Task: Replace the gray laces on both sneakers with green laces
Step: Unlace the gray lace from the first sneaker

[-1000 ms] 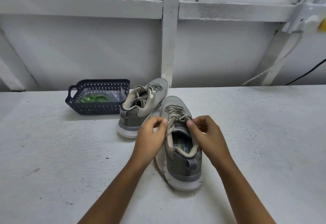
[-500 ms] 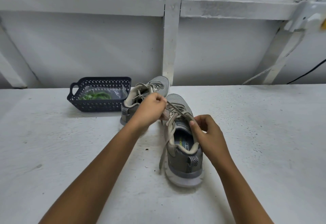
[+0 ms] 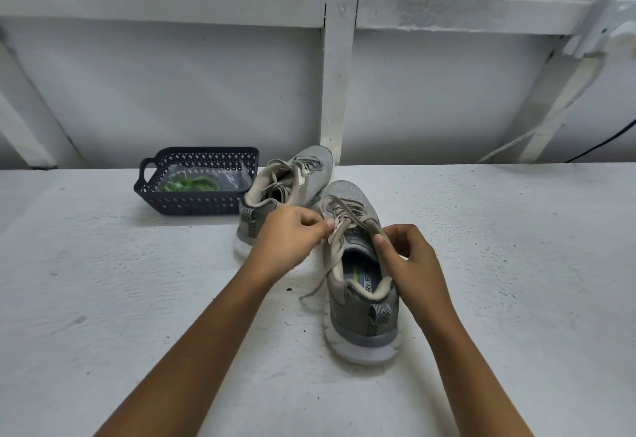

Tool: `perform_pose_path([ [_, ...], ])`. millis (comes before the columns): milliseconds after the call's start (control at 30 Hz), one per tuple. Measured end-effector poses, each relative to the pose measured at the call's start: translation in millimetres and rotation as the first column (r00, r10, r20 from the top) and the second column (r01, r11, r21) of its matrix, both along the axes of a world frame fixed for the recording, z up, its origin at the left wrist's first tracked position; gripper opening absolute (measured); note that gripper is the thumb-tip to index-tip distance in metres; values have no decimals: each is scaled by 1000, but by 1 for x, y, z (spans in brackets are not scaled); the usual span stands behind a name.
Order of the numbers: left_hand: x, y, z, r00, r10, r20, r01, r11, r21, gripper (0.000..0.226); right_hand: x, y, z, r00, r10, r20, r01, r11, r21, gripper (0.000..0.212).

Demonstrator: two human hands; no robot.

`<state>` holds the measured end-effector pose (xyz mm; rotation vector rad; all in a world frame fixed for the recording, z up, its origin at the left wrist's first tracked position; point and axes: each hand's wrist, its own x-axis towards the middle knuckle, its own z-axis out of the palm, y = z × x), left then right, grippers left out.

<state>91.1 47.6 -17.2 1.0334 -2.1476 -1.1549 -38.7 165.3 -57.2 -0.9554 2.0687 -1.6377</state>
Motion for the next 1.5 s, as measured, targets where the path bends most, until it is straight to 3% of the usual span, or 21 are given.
perform_pose_path([
  [100,-1,-5,1,974,82,-211,-22,962,272,23,-1,1,0,1000,3,4,-3,1000,-2,8],
  [167,1,-9,5,900,239,-364,-37,875,483,21,-1,1,-1,1000,5,6,-4,1000,-5,8],
  [200,3,-10,5,874,287,-393,-51,857,513,20,-1,1,-1,1000,3,7,-3,1000,-5,8],
  [267,4,-8,2,898,265,-352,-91,893,442,24,-1,0,-2,1000,0,13,0,1000,-4,9],
  [400,0,8,-11,989,38,-143,-6,976,219,35,-1,0,-2,1000,-5,17,5,1000,-5,8],
  [533,-7,10,-20,971,111,-214,-93,992,90,30,-1,2,-2,1000,-5,15,5,1000,-11,7],
  [600,-8,7,-19,937,199,-288,-182,980,87,29,-1,3,-2,1000,-1,14,1,1000,-9,8],
  [733,-3,-1,-14,806,366,-464,-292,930,225,28,-1,2,-2,1000,-4,13,5,1000,-8,7],
  [867,-3,7,-20,918,237,-319,-181,964,195,72,0,1,-2,1000,-5,26,6,1000,-15,6],
  [1000,-10,18,-37,931,148,-334,-131,989,72,29,-1,1,-2,1000,-4,21,4,1000,-17,5],
  [1133,-12,15,-35,891,262,-370,-277,961,11,25,-1,1,-2,1000,-4,14,4,1000,-10,5],
  [1300,-1,4,-17,795,418,-440,-437,897,63,27,-1,2,-3,1000,-4,11,5,1000,-7,7],
  [1367,7,3,-12,862,391,-321,-427,903,-46,35,-2,2,-1,1000,0,8,0,1000,-3,8],
  [1433,14,7,-8,918,390,-69,-395,888,-236,49,-1,1,1,1000,4,13,-4,1000,8,10],
  [1500,18,15,-6,886,450,109,-362,821,-440,52,-4,-1,5,999,-8,42,6,999,36,11],
])
